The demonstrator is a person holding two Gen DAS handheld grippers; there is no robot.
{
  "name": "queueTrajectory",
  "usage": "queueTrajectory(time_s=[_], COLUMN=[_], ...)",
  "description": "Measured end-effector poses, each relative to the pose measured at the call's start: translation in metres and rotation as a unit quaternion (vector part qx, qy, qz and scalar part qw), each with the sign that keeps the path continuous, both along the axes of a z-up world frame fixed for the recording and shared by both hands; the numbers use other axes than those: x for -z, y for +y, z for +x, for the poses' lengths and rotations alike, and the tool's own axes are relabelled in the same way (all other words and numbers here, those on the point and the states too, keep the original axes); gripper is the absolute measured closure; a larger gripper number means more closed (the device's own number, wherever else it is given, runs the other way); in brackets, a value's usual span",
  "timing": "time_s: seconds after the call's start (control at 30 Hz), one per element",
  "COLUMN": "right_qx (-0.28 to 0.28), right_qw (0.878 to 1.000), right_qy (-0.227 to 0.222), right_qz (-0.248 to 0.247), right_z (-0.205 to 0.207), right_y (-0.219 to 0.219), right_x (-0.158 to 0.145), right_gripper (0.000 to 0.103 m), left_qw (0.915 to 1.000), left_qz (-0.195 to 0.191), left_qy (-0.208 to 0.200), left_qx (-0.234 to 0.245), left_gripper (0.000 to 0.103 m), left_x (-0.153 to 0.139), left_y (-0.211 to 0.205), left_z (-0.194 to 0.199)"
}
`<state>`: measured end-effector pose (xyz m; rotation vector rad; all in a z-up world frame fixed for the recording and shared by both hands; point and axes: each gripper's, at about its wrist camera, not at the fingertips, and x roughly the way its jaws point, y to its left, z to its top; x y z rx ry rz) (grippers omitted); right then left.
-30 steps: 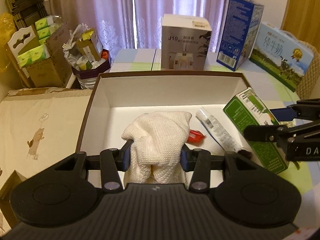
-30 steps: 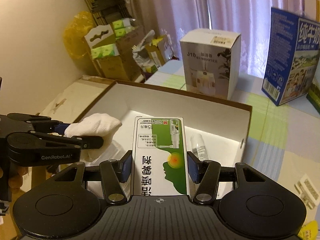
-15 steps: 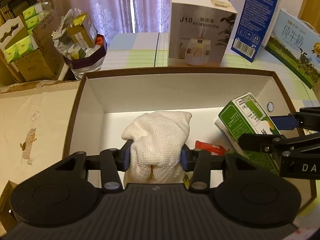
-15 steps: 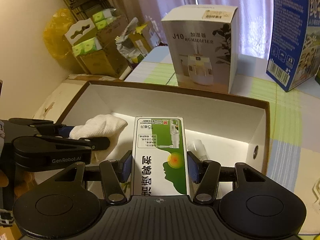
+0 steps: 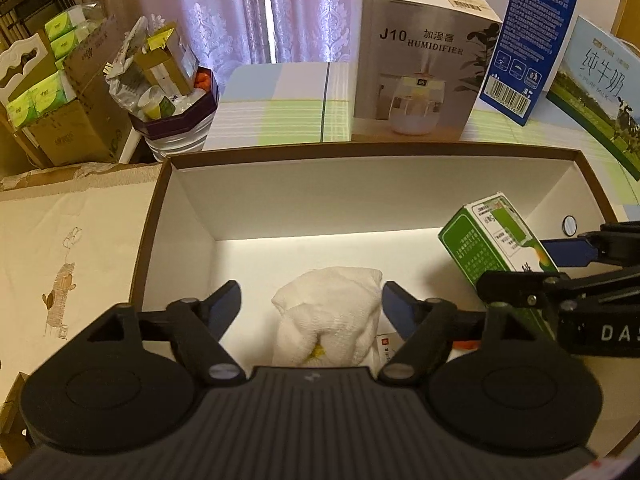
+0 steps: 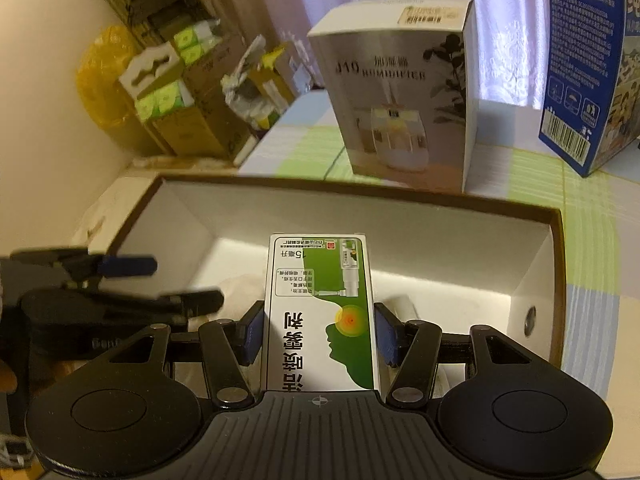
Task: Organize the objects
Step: 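Release the cloth and green medicine box into the box, opening both tools, then withdraw both tools from the box toward the yellow packet and white clip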
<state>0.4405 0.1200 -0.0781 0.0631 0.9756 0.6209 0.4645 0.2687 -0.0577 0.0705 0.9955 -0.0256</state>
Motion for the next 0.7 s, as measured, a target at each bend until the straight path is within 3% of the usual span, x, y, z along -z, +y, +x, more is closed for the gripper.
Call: queueTrajectory(time_s=[0.2,0.7], right_qx=[0.015,-0.003], right_qw=[1.000,0.998], right_qy=[-0.019,-0.042], right_qz=[0.017,-0.039], right_z=[0.000,-0.054], right_y=[-0.006,-0.035], right_x=[-0.012,-0.034], right_gripper=[0.048,0.037], left_qw=[1.0000,0.9995], left_qz=[0.004,-0.007], left_qy=[-0.003,-0.031], left_qx=[-0.001,0.004], left_gripper=[0.018,0.003], left_x=[-0.004,-0.037], left_y=[0.000,-0.005], left_z=[-0.004,-0.049])
